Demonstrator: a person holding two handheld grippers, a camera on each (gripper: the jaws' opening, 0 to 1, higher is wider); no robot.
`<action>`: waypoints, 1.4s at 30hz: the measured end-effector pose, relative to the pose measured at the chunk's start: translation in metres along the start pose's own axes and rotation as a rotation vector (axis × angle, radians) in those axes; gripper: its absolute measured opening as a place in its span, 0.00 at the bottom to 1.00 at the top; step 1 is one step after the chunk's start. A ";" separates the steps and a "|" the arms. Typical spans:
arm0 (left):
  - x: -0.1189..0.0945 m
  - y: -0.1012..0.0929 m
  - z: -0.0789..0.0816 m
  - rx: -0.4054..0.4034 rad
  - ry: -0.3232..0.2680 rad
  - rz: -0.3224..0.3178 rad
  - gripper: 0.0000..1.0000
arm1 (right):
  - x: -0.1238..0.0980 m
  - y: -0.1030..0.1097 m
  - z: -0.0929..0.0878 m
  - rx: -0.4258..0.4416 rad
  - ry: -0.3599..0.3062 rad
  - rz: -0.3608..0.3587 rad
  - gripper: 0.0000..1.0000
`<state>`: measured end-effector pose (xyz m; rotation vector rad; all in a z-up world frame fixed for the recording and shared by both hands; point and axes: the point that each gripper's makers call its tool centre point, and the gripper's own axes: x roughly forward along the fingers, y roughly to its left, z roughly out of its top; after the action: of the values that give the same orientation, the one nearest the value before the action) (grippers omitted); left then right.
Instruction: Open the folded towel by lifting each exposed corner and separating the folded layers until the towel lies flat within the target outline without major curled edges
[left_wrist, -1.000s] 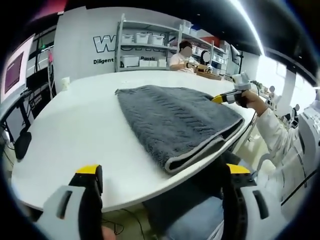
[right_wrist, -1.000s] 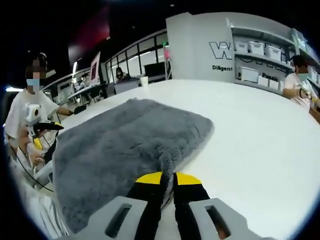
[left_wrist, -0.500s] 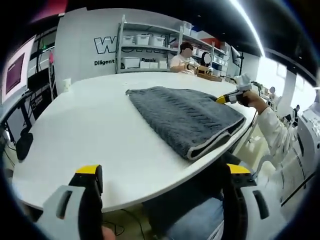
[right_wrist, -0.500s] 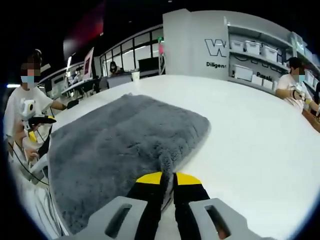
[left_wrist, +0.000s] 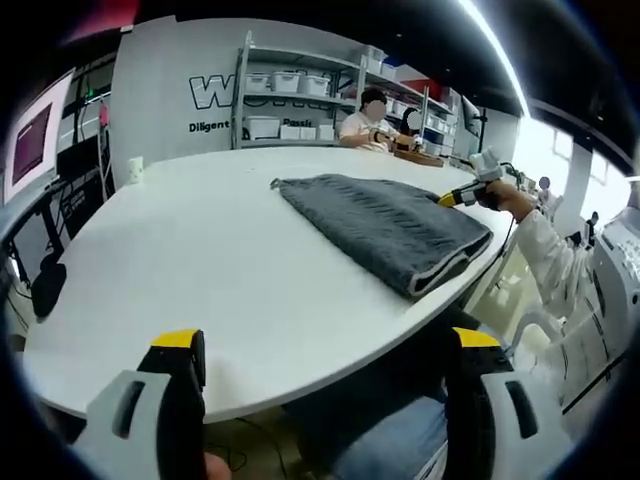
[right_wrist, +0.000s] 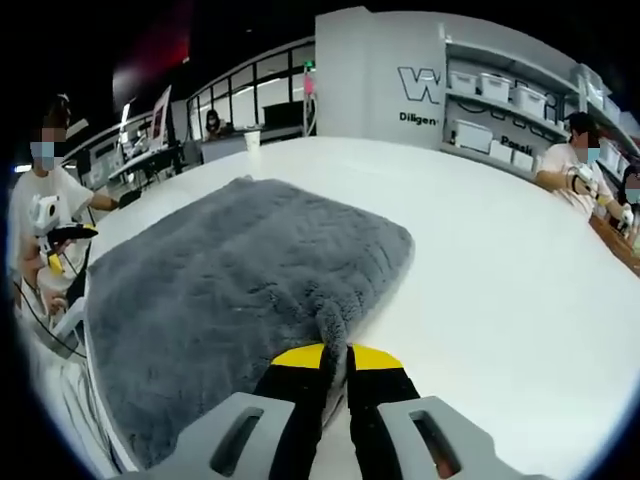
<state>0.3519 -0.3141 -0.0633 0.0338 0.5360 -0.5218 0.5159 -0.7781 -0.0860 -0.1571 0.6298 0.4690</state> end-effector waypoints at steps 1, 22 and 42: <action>0.000 0.000 0.000 -0.001 0.001 0.000 0.98 | -0.001 -0.004 -0.001 -0.001 0.006 -0.010 0.01; 0.016 -0.009 0.016 0.024 -0.015 -0.041 0.99 | -0.061 -0.050 -0.010 0.043 0.063 -0.328 0.65; 0.049 -0.048 0.063 0.106 -0.063 -0.112 0.99 | -0.113 0.031 -0.031 0.020 0.021 -0.142 0.99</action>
<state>0.3945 -0.3889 -0.0282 0.0882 0.4505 -0.6584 0.4050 -0.8020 -0.0432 -0.1865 0.6393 0.3242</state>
